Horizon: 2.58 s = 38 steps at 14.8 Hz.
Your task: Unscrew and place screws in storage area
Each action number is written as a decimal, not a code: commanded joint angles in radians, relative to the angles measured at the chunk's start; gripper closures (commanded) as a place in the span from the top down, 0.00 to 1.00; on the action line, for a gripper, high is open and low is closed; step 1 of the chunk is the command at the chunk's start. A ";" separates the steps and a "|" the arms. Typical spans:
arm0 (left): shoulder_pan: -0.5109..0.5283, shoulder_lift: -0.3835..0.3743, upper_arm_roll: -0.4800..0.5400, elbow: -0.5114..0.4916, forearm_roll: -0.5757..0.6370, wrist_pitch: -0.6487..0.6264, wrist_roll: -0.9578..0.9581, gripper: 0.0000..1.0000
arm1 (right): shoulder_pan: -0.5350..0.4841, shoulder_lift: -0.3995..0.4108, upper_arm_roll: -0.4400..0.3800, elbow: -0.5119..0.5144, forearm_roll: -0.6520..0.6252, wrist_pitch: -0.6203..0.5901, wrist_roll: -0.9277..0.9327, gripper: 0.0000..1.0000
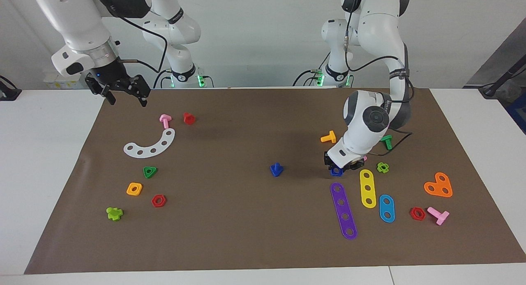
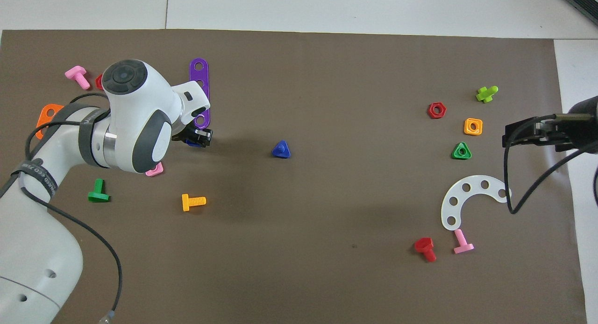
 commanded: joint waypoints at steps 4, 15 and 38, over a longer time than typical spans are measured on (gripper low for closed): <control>0.034 -0.063 -0.004 -0.082 -0.016 0.038 0.089 1.00 | 0.202 0.107 0.001 -0.027 0.032 0.194 0.285 1.00; 0.182 -0.334 0.008 0.053 -0.013 -0.368 0.097 1.00 | 0.544 0.536 -0.001 0.170 0.023 0.520 0.655 1.00; 0.260 -0.494 0.022 -0.002 0.001 -0.367 0.057 0.99 | 0.607 0.649 0.005 0.129 -0.100 0.653 0.574 0.42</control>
